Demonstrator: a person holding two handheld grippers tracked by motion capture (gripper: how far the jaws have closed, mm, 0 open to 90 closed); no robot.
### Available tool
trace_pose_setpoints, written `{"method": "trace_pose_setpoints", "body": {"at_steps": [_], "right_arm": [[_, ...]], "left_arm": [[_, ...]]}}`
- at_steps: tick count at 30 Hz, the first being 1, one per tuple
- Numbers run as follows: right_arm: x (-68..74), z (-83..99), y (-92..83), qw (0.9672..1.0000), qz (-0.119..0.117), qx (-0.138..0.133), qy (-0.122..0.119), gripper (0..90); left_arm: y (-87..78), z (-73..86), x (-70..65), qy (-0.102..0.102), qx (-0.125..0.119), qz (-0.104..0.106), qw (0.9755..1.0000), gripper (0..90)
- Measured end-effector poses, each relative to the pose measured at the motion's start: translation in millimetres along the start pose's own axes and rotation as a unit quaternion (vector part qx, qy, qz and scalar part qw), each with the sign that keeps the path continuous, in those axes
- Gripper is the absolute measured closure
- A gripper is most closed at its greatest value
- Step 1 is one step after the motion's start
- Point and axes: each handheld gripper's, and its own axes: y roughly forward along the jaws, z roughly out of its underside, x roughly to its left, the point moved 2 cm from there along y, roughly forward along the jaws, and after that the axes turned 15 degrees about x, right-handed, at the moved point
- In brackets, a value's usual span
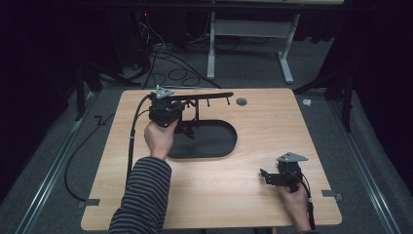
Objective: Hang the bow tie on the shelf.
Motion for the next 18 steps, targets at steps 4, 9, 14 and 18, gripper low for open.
{"method": "trace_pose_setpoints", "body": {"at_steps": [4,9,14,18], "right_arm": [[0.0,0.0,0.0,1.0,0.0,0.0,0.0,16.0],[0.0,0.0,0.0,1.0,0.0,0.0,0.0,16.0],[0.1,0.1,0.0,1.0,0.0,0.0,0.0,16.0],[0.1,0.1,-0.1,1.0,-0.001,0.0,0.0,16.0]], "left_arm": [[3.7,-2.8,2.5,-0.002,0.0,-0.009,1.0,78.9],[9.2,-6.6,4.6,-0.009,-0.002,-0.018,0.9998,78.8],[11.4,-7.0,4.3,-0.004,0.001,-0.025,0.9997,78.2],[11.4,-6.0,4.3,-0.001,0.007,-0.029,0.9996,77.1]]}}
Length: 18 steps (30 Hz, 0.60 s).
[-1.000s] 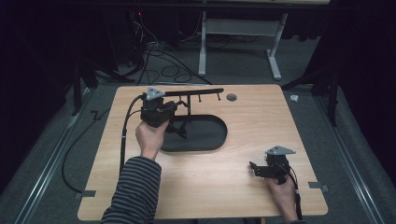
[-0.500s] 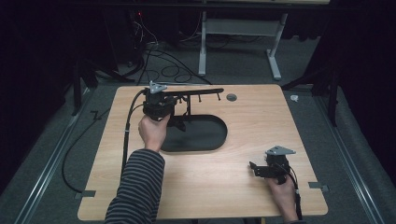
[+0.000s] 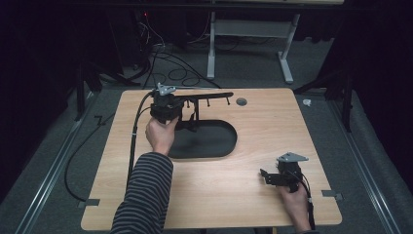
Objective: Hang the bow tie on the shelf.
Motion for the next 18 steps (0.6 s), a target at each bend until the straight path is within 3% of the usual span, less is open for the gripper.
{"method": "trace_pose_setpoints", "body": {"at_steps": [12,18], "right_arm": [[0.0,0.0,0.0,1.0,0.0,0.0,0.0,16.0],[-0.1,0.0,0.0,1.0,0.0,0.0,-0.001,16.0]], "left_arm": [[-3.5,1.1,-2.8,0.008,0.002,0.002,1.0,74.1],[-10.6,3.1,-5.8,0.026,0.009,0.005,0.9996,71.3]]}}
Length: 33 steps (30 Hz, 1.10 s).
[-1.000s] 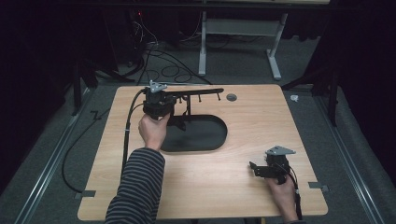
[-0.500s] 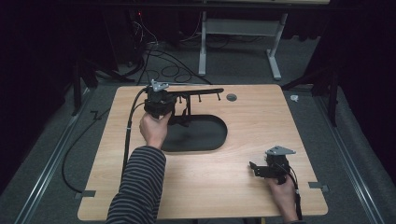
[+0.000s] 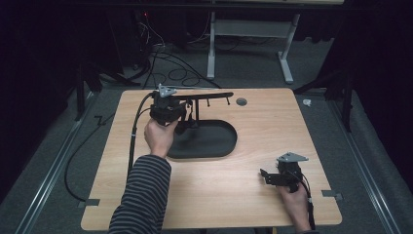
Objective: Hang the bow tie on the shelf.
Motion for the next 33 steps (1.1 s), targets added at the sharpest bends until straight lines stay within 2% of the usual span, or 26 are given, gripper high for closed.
{"method": "trace_pose_setpoints", "body": {"at_steps": [12,19,26,33], "right_arm": [[0.2,0.0,-0.1,1.0,0.0,0.0,0.001,16.0],[0.1,0.0,-0.1,1.0,0.0,0.001,0.001,16.0],[0.0,0.0,0.0,1.0,0.001,0.0,-0.001,16.1],[0.0,0.0,0.0,1.0,0.0,0.0,-0.001,16.1]], "left_arm": [[-14.2,6.1,-6.1,0.019,0.0,0.015,0.9997,67.3],[-21.7,16.2,-5.5,0.03,0.003,0.01,0.9995,65.2],[-35.1,23.1,-1.0,0.026,-0.008,0.013,0.9995,64.8],[-37.6,29.8,1.9,0.021,-0.007,0.009,0.9997,63.4]]}}
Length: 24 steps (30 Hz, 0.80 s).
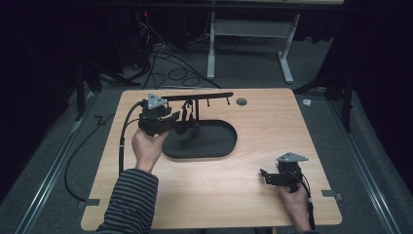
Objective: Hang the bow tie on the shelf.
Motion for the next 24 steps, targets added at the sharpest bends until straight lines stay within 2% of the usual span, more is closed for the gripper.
{"method": "trace_pose_setpoints", "body": {"at_steps": [4,20,24], "right_arm": [[-0.1,0.0,0.0,1.0,0.0,0.0,0.0,16.0],[0.1,0.1,-0.1,1.0,0.0,0.0,0.001,16.0],[0.1,0.0,0.0,1.0,0.0,0.0,0.0,16.0]], "left_arm": [[-1.7,3.6,2.3,-0.007,0.0,0.002,1.0,62.4],[-12.5,15.0,5.0,-0.011,-0.004,-0.003,0.9999,60.9],[-15.0,19.0,5.6,-0.019,-0.009,0.0,0.9998,59.9]]}}
